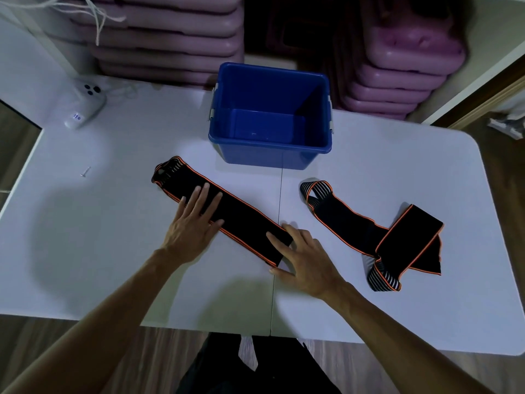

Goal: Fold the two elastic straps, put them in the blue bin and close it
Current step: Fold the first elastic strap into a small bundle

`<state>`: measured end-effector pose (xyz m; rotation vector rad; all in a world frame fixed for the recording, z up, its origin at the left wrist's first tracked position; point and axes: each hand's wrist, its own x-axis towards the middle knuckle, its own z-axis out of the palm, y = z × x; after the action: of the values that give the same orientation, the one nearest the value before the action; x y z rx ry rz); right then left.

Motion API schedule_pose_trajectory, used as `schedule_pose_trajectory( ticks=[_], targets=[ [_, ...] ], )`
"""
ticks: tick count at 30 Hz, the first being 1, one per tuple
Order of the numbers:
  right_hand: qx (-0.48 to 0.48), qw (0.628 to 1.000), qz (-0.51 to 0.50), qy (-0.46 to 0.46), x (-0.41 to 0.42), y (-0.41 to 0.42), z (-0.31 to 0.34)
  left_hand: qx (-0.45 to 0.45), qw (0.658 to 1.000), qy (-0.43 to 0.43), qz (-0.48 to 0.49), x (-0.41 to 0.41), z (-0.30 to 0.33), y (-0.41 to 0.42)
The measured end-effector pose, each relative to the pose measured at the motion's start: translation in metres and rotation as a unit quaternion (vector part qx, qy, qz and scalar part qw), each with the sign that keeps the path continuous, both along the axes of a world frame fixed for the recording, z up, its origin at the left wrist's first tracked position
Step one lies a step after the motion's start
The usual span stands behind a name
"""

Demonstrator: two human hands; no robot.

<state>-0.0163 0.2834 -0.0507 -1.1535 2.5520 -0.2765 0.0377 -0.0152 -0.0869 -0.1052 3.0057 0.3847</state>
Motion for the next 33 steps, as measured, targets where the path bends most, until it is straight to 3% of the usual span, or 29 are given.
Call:
schedule_pose_trajectory(
  ticks=[7, 12, 15, 18, 21, 29, 33],
  targets=[
    [-0.031, 0.998, -0.039, -0.025, 0.01, -0.011, 0.003, 0.004, 0.999, 0.0, 0.047, -0.01, 0.006, -0.025],
    [-0.02, 0.999, -0.035, 0.005, 0.017, -0.017, 0.002, -0.022, 0.999, -0.009, 0.039, -0.018, 0.005, -0.039],
    [-0.024, 0.999, -0.029, 0.017, 0.023, -0.021, 0.002, 0.004, 0.996, 0.04, 0.085, -0.013, 0.019, -0.019],
    [-0.015, 1.0, 0.009, 0.014, 0.036, -0.028, 0.003, 0.059, 0.99, 0.125, 0.017, 0.023, 0.035, 0.032],
    [0.002, 0.997, 0.082, 0.012, 0.045, -0.034, 0.003, 0.106, 0.985, 0.115, -0.076, 0.074, 0.039, 0.064],
    [-0.047, 0.98, 0.193, 0.02, 0.021, -0.025, -0.004, 0.102, 0.986, 0.118, -0.053, 0.121, 0.026, 0.073],
    [-0.081, 0.971, 0.213, 0.072, 0.014, -0.028, -0.005, 0.072, 0.991, 0.115, -0.014, 0.124, 0.018, 0.082]
  ],
)
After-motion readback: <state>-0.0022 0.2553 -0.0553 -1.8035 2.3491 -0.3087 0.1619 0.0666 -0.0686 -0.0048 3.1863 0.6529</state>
